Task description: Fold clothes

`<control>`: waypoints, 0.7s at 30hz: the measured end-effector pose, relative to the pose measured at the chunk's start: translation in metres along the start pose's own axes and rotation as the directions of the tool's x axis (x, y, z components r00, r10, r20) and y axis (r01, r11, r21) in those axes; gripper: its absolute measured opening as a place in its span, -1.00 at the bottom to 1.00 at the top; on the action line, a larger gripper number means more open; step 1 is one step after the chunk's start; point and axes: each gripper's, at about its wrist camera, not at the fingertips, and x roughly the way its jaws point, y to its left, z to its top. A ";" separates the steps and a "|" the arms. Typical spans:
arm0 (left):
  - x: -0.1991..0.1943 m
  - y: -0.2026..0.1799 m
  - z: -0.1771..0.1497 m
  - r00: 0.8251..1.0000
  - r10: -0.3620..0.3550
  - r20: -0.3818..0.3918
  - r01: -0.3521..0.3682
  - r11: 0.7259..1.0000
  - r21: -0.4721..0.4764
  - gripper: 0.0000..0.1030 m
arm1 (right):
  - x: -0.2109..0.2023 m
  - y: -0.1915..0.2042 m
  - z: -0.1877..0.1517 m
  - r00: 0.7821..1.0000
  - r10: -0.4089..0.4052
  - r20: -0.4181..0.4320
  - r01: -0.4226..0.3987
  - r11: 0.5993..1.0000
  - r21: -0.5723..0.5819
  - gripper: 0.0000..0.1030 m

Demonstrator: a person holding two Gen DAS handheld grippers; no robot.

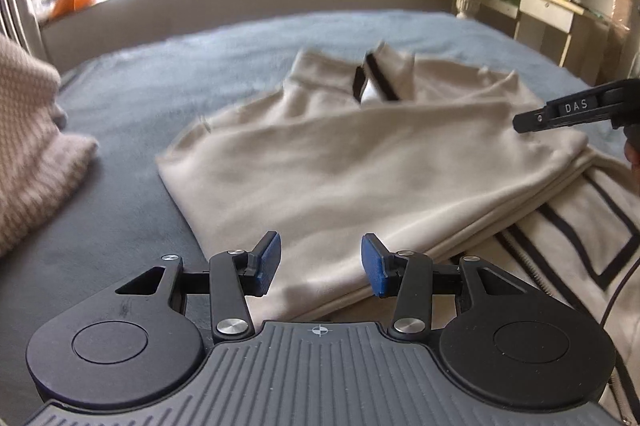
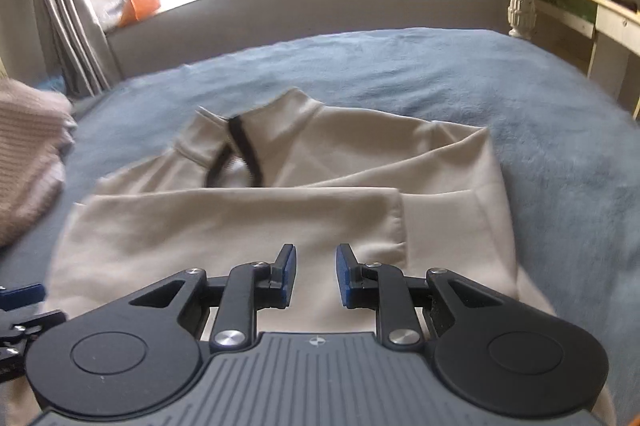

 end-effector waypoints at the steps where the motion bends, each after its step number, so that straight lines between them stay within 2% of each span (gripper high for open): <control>1: 0.004 0.001 -0.003 1.000 -0.002 -0.013 0.002 1.000 -0.005 -0.14 | 0.011 -0.006 -0.003 0.999 -0.013 -0.033 0.013 1.000 0.000 -0.56; 5: 0.010 0.002 -0.009 1.000 -0.008 -0.022 0.008 1.000 0.001 -0.06 | 0.025 -0.024 -0.014 0.998 0.030 -0.061 -0.027 0.999 0.043 -0.56; 8: 0.010 0.005 -0.010 0.999 -0.018 -0.026 0.017 1.000 -0.015 -0.01 | 0.024 -0.020 -0.008 0.997 0.014 -0.079 -0.012 1.000 0.018 -0.56; 13: 0.012 0.006 -0.006 0.999 -0.022 -0.049 0.020 0.999 -0.046 0.07 | 0.023 -0.015 0.013 1.000 0.003 -0.011 -0.003 0.999 0.036 -0.55; 16: 0.014 0.006 -0.004 0.998 -0.025 -0.062 0.021 0.998 -0.064 0.12 | 0.043 -0.016 0.015 0.998 -0.007 -0.055 0.009 0.999 0.032 -0.55; 18: 0.015 0.006 -0.003 0.997 -0.027 -0.071 0.022 0.997 -0.073 0.16 | 0.053 -0.019 0.010 0.998 -0.001 -0.059 0.005 0.999 0.053 -0.55; 21: 0.016 0.006 -0.001 0.996 -0.027 -0.082 0.020 0.997 -0.079 0.19 | 0.050 -0.026 0.017 0.996 0.031 -0.079 -0.017 0.986 0.169 -0.54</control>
